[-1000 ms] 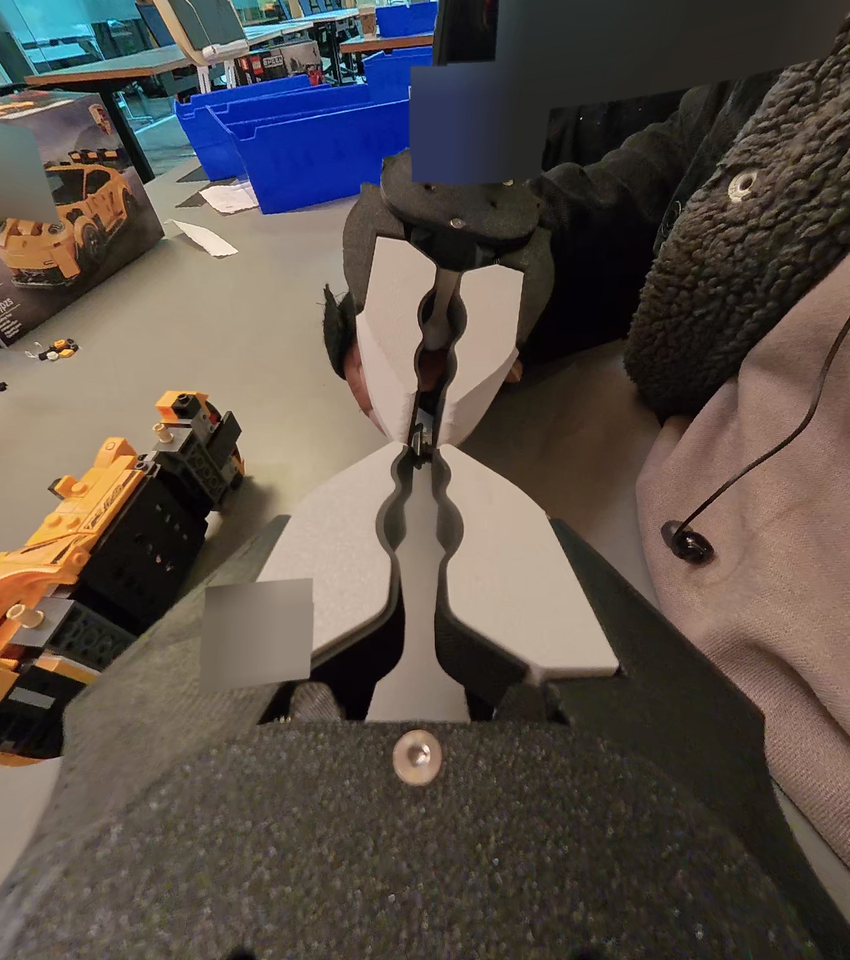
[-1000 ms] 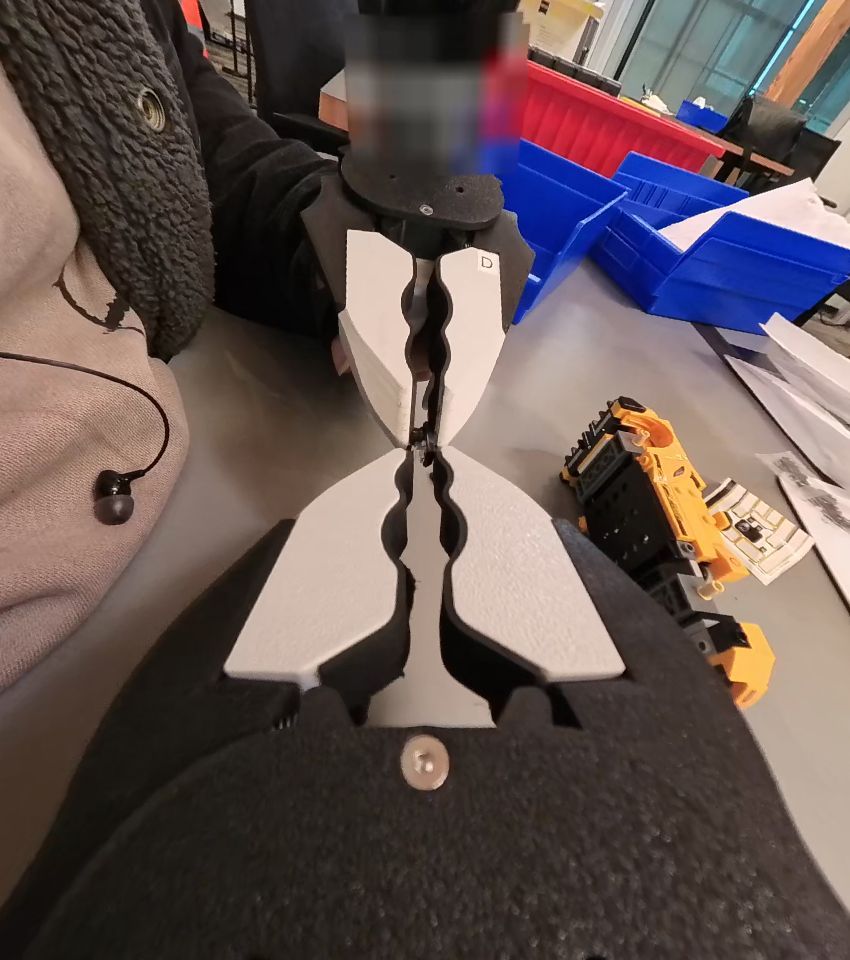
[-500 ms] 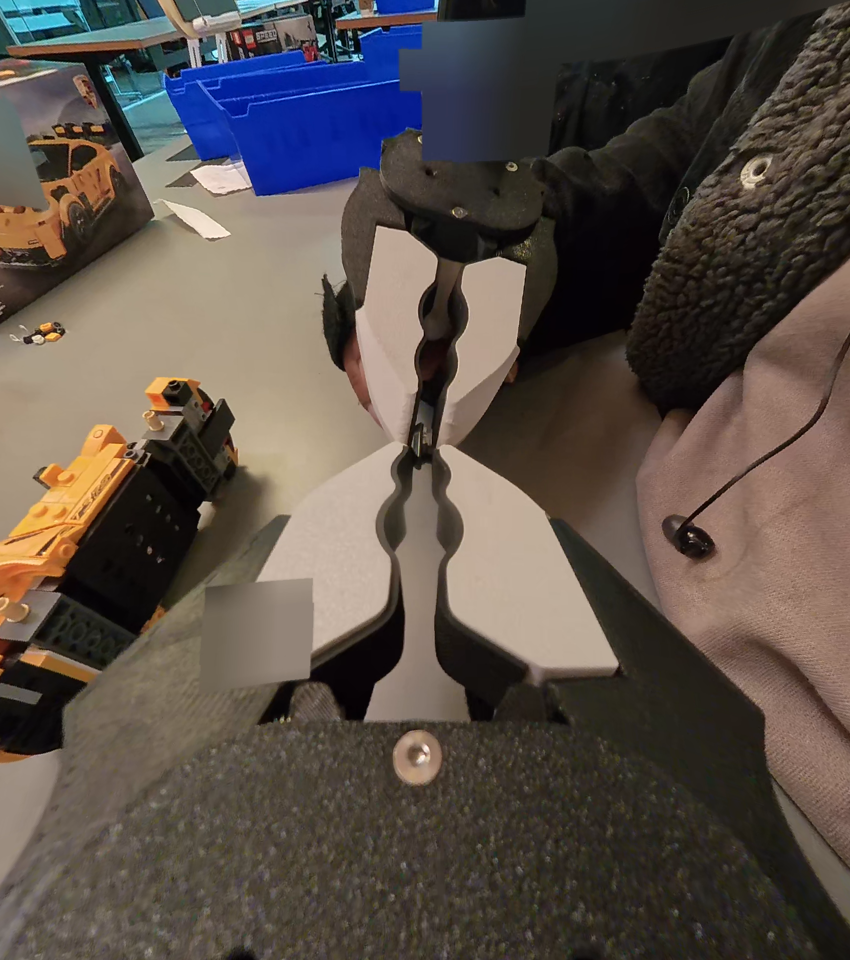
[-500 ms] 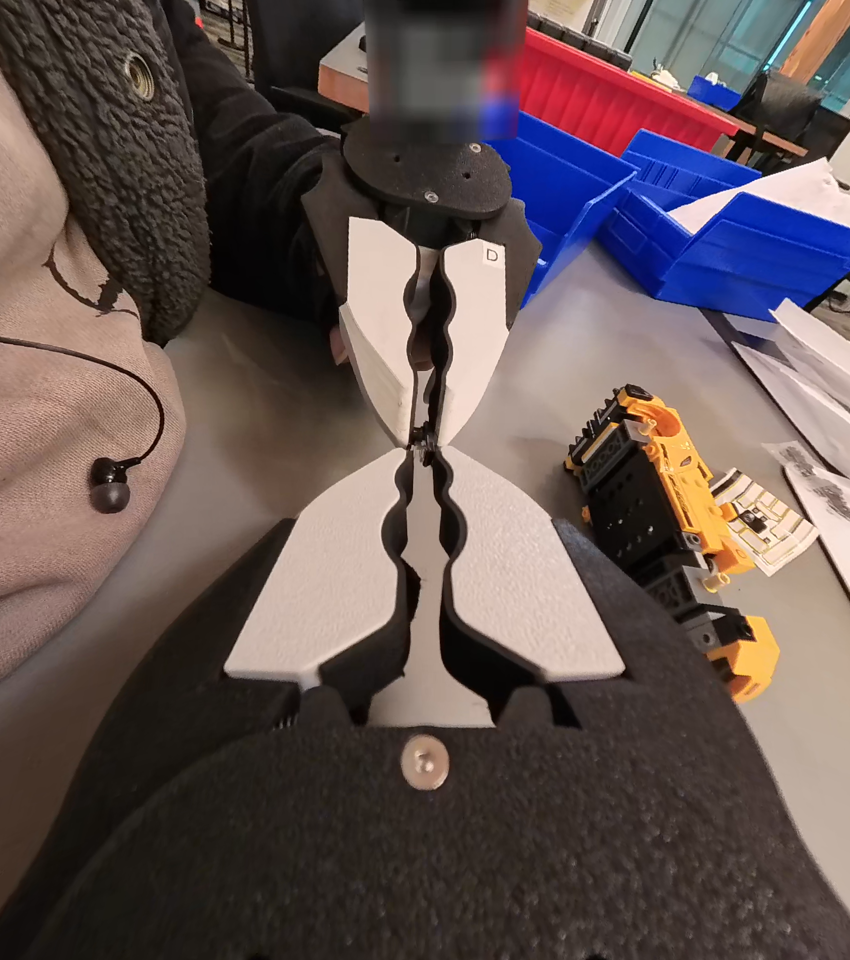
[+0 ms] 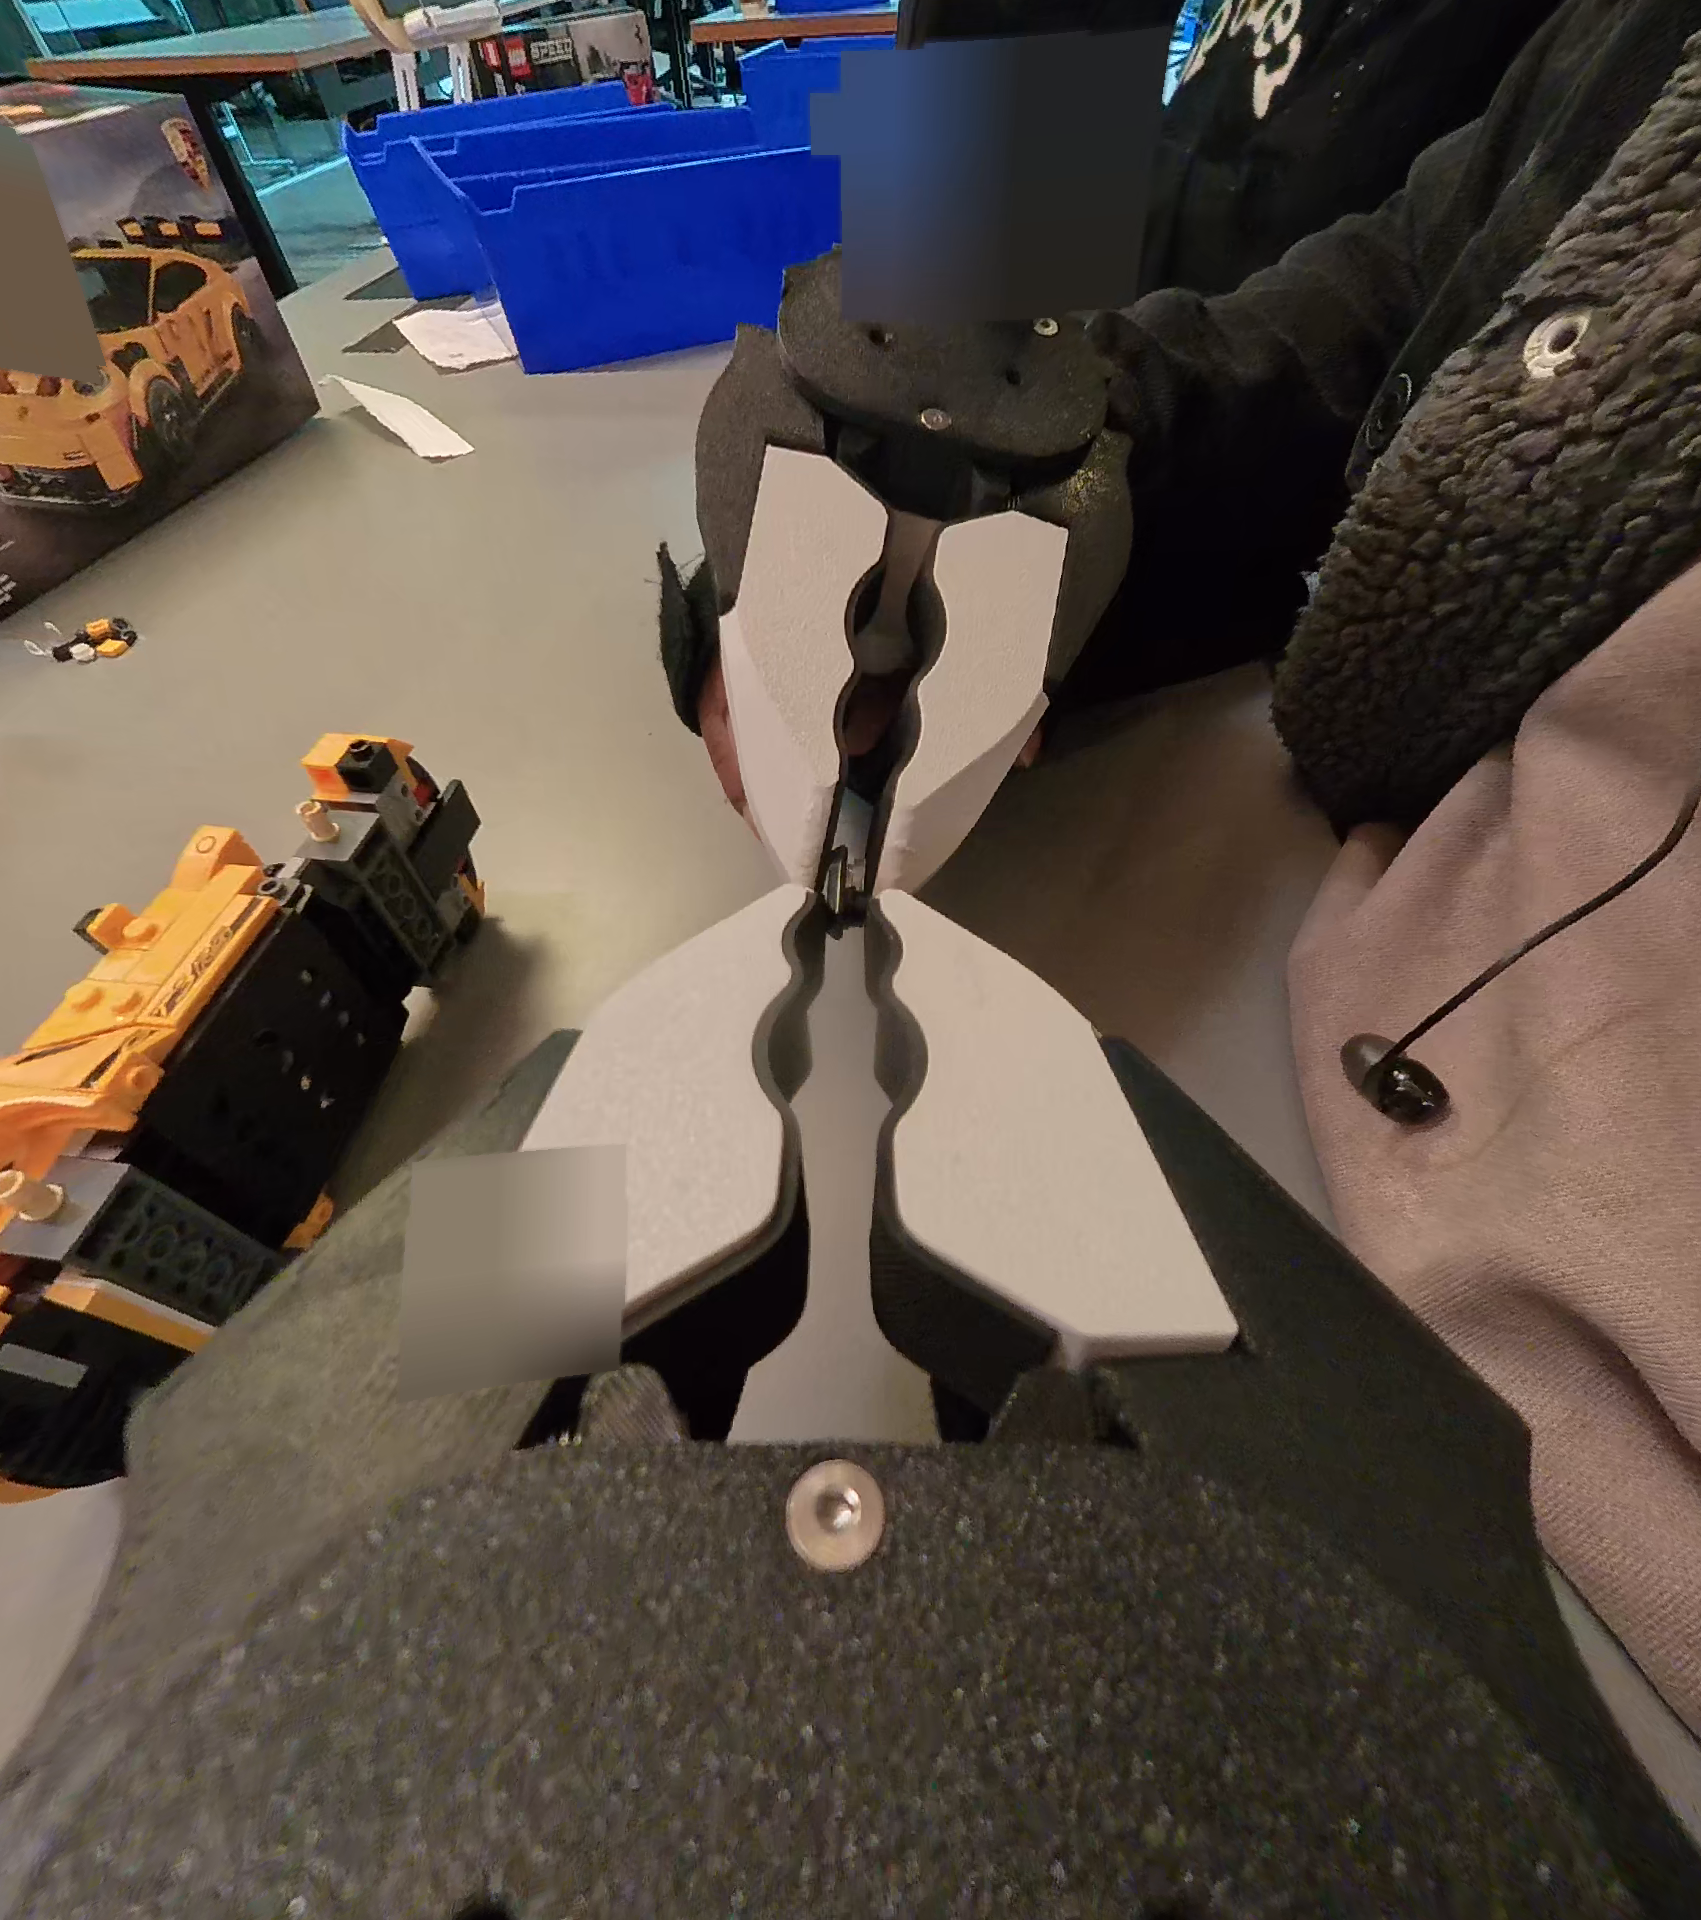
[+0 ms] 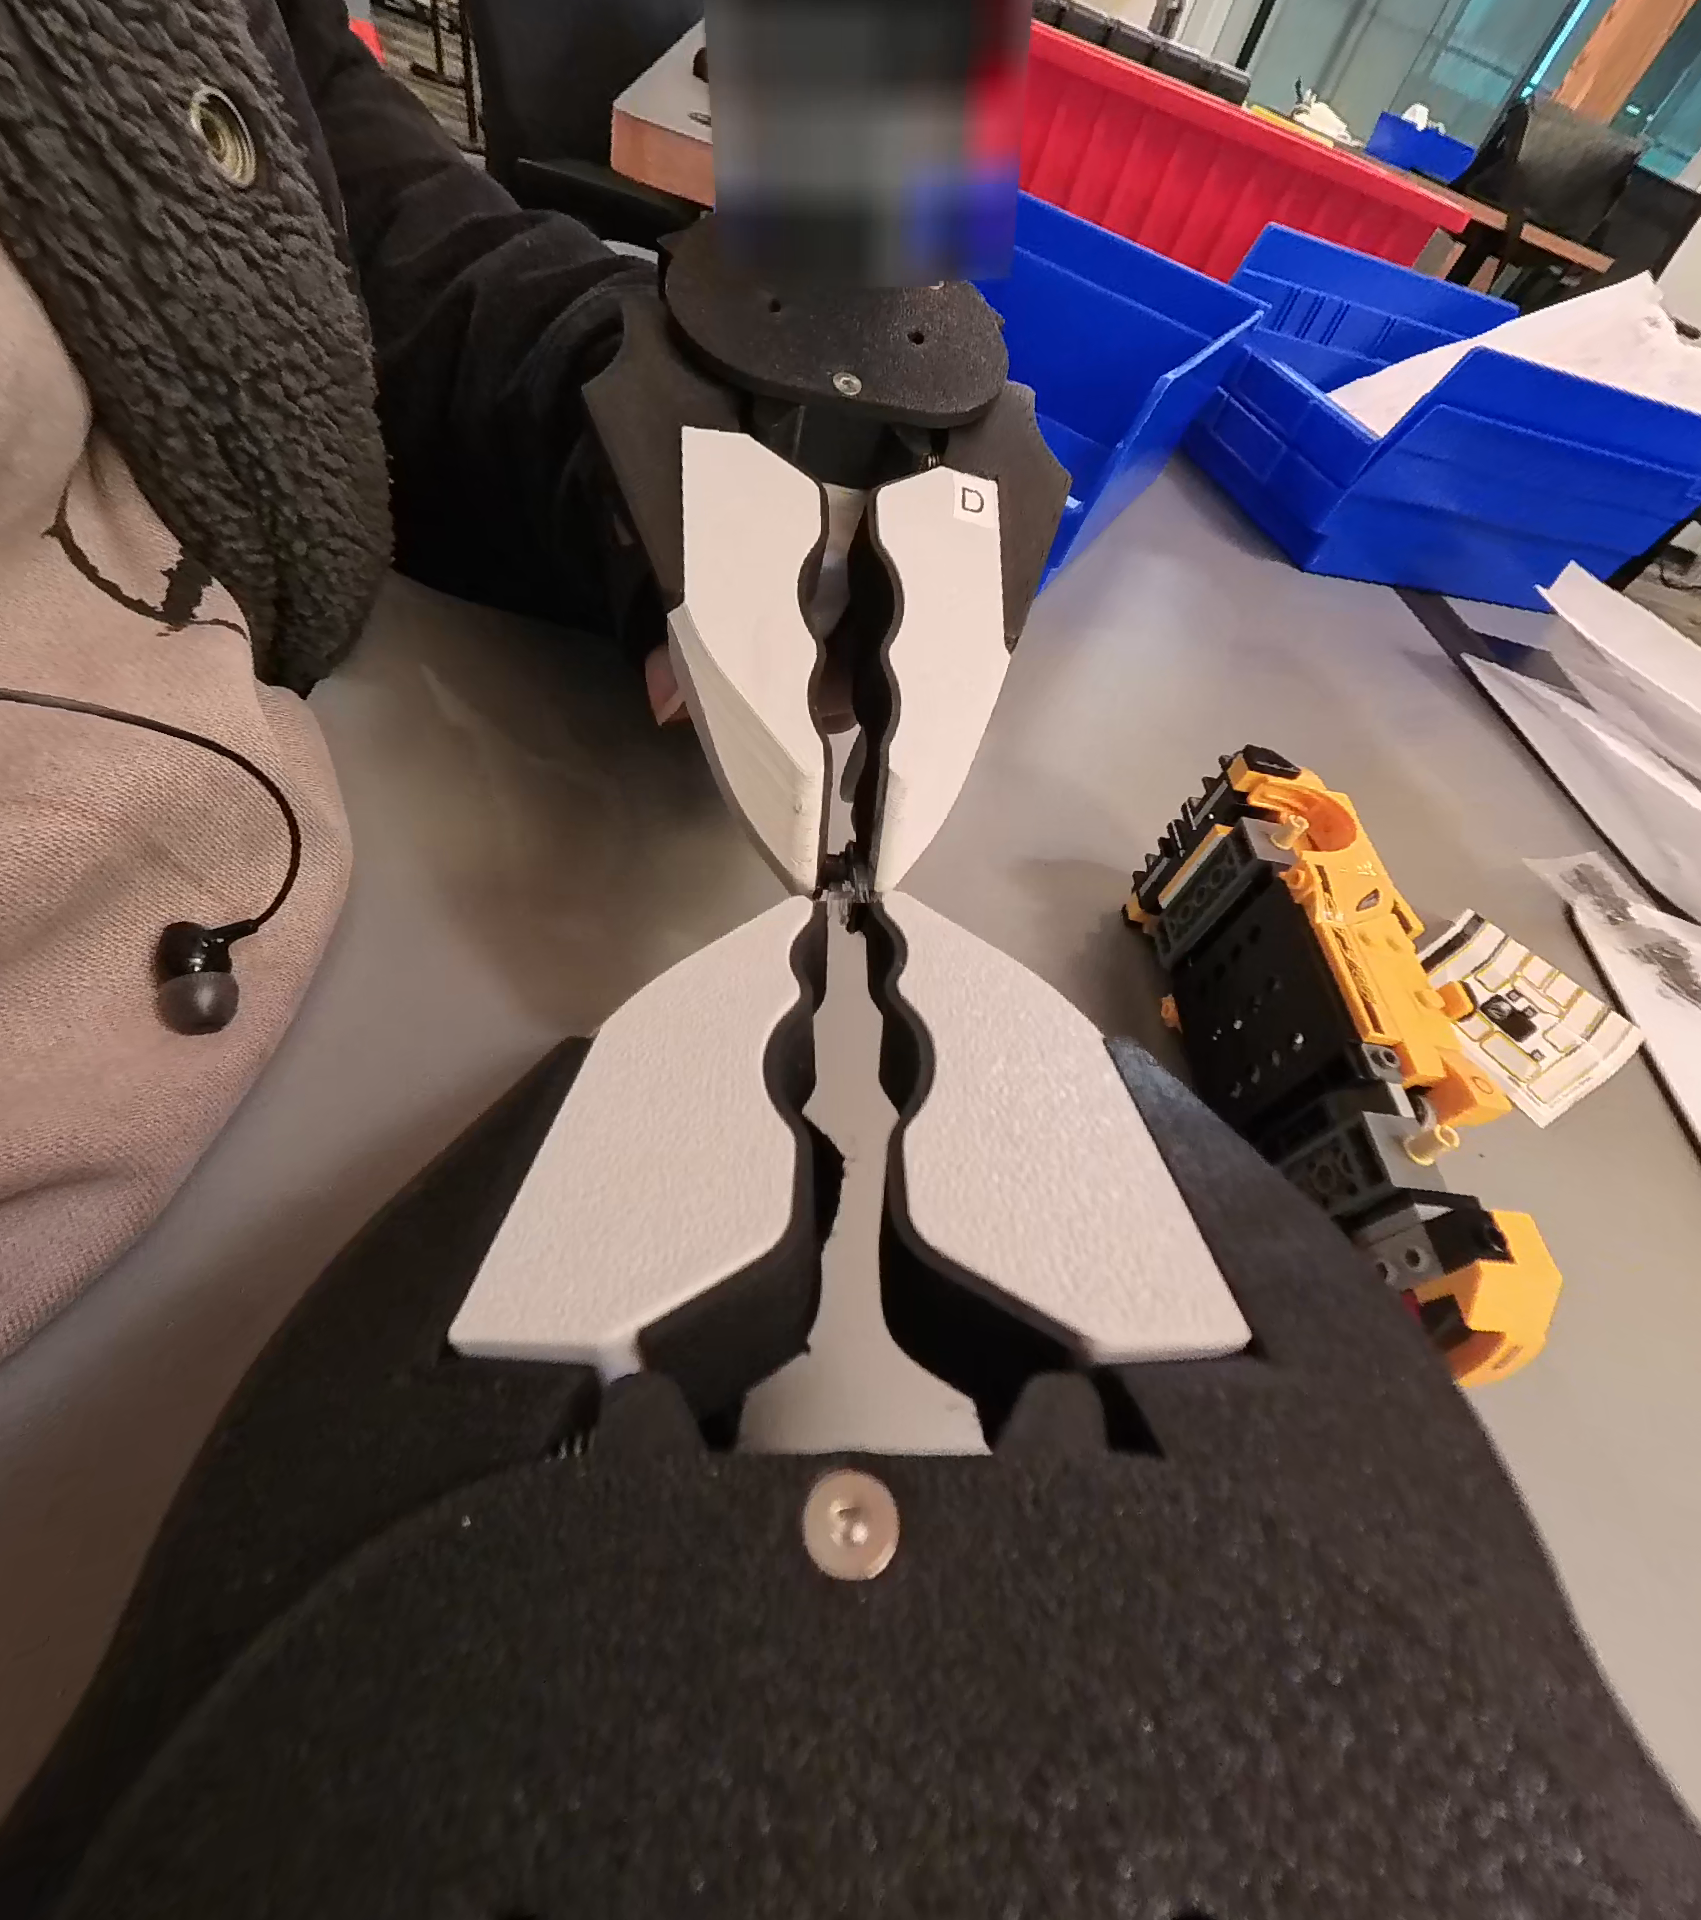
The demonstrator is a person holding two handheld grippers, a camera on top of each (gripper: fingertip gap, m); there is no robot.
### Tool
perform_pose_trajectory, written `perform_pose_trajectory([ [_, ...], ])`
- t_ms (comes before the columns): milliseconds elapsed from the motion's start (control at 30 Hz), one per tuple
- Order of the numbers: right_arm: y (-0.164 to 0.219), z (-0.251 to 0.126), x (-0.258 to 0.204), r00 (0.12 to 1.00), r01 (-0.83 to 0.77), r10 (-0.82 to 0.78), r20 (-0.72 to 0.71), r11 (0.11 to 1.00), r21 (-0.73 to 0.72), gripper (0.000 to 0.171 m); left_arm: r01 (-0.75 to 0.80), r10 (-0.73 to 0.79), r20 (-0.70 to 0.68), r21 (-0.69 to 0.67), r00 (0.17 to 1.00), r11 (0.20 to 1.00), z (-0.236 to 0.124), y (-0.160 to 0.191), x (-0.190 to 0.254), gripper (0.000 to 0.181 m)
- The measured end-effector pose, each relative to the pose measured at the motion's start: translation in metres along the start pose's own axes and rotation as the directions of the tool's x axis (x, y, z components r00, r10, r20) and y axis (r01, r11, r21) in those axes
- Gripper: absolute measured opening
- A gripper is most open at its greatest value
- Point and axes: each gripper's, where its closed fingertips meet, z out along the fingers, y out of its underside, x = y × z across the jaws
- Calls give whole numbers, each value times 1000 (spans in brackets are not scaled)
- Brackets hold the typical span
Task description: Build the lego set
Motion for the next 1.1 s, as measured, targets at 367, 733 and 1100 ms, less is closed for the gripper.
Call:
perform_pose_trajectory([
  [367, -6, -3, 2, 1000, -24, 23, 7, 999, 41, 8, 1, -2, -3, -3, 1000, 1000, 0, 1, 0, 7],
  [733, -1, -1, -1, 1000, -14, 14, 22, 1000, 11, 9, -5, 5, -10, -4, 1000, 1000, 0, 0, 2, 7],
  [1100, 2, -1, -1, 1000, -1, 1, 24, 1000, -3, 7, -7, 7, -21, -16, 1000, 1000, 1, 2, 4, 7],
])
